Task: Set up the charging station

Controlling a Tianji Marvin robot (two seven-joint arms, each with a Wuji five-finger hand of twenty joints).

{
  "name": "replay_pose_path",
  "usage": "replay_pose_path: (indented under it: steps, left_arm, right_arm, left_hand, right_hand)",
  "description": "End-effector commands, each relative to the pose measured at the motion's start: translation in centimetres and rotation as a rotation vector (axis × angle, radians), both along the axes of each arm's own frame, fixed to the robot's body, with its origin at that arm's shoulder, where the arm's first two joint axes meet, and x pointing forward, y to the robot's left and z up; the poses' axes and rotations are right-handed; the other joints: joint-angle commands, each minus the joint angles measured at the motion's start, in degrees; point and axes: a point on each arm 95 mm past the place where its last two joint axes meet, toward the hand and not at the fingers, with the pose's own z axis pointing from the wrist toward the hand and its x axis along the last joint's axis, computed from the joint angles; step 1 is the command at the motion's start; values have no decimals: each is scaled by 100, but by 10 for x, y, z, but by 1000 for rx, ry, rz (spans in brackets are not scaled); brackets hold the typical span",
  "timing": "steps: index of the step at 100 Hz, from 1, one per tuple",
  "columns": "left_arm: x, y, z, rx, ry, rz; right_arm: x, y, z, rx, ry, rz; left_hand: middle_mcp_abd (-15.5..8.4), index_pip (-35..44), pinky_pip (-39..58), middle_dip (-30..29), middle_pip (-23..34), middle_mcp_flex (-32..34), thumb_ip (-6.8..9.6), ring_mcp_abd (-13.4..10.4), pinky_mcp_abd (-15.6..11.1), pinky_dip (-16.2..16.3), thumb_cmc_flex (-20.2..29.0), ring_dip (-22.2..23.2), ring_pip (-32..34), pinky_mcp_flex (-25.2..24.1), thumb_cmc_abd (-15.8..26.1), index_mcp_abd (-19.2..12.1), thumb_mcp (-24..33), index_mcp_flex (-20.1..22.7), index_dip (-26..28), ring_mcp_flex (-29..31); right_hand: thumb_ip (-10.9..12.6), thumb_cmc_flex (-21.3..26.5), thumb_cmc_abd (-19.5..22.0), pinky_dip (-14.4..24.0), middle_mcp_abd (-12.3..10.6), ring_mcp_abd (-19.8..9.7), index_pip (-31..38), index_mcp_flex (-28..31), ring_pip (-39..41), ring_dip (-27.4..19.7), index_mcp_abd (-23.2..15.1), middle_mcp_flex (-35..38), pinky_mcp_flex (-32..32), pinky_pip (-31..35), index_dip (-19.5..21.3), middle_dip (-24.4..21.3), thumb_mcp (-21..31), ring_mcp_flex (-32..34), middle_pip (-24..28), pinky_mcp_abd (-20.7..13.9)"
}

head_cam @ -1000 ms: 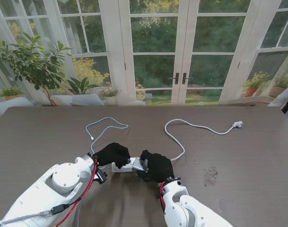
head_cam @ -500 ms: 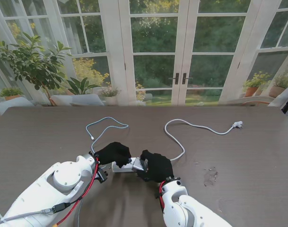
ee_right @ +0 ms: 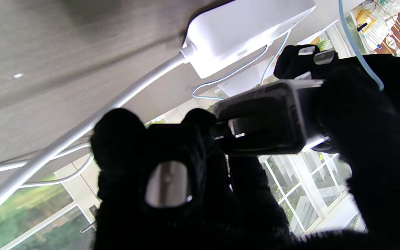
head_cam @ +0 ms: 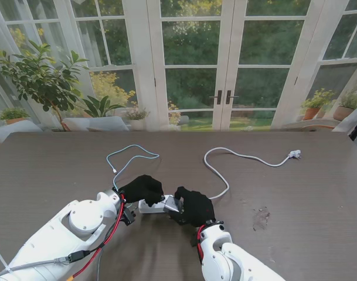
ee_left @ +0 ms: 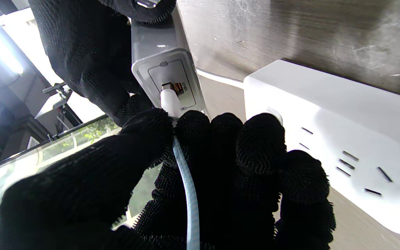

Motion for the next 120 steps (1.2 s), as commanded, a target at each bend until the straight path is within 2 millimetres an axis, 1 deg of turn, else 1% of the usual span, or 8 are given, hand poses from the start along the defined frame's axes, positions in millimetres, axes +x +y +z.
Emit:
replay_pose_path:
  steps: [1,20,34,69,77,93,110,120]
  left_arm:
    - [-8,-24,-3,-27,18,-57]
    - [-6,-27,-6,-53,29,-59]
    - [-5,-30,-7,-65,34,-64]
    - [-6,-33,-7,-57,21,-81]
    - [-5,-33,-7,-55,9,-81]
    - [-3,-36,-10,-61,-28,-71]
    - [-4,-36,-11,-83,-36,-66]
    - [-5,-33,-8,-86,-47,-54]
  right_arm:
    - [-6,32,20,73,-23,63]
    - [-6,34,21,85,-23,61]
    - [-6,35,21,91,-27,61]
    - [-5,37,20,98,-18,56]
    - [-5,37,20,101,-17,53]
    - [-5,38,21,107,-18,49]
    - [-4,38,22,110,-20,46]
    - [-3,38,22,110,-20,45]
  left_hand:
    - [-313,-195,331,-26,-1,52,-209,-341,17,-25,398,55,13,83,-6,-731,-87,15,-177,158]
    - [-196,-196,330,-42,-15,39,-204,-342,19,-33,402,55,-4,85,-10,-734,-84,14,-192,161]
    - [-327,-193,331,-32,-5,42,-203,-338,19,-37,397,59,-8,85,-4,-749,-91,12,-192,161]
    - [-262,-158,354,-10,2,26,-168,-431,-79,-59,407,76,18,177,20,-804,-98,15,-173,209]
    - [-252,-118,376,-38,9,82,-169,-558,-134,-117,394,69,61,429,-24,-828,-93,46,-165,382]
    - [-431,-59,182,-346,-43,380,-252,-931,-320,-653,367,-53,-54,1322,-263,-918,-2,182,-282,807]
    - [-354,-76,18,-690,-21,673,-367,-914,-306,-942,403,-378,303,1837,-731,-807,134,416,-691,860]
    - [-362,30,26,-830,152,797,-170,-899,-322,-990,420,-592,634,2036,-1100,-847,129,615,-1139,873]
  right_hand:
    - [274,989,387,59,-1039,-825,2083,547,81,-3709,-1112,404,146,20,409,413,1209,-63,422,-266]
    - [270,989,386,79,-1036,-835,2084,532,73,-3697,-1114,409,157,4,466,427,1215,-61,415,-279]
    - [269,990,383,87,-1044,-832,2075,537,65,-3694,-1122,404,159,-10,498,437,1217,-61,414,-297]
    - [266,982,390,106,-1055,-847,2061,545,49,-3691,-1120,403,165,-28,520,445,1215,-60,414,-285]
    - [266,983,387,111,-1054,-812,2060,545,56,-3685,-1120,398,163,-32,521,443,1215,-62,412,-290]
    - [267,987,385,114,-1048,-832,2060,545,55,-3685,-1120,403,172,-34,522,441,1220,-60,412,-303]
    - [263,975,401,115,-1058,-841,2060,545,51,-3687,-1120,400,172,-35,522,443,1211,-59,414,-305]
    - [264,982,410,115,-1060,-853,2058,541,46,-3689,-1120,400,172,-37,522,442,1207,-59,414,-305]
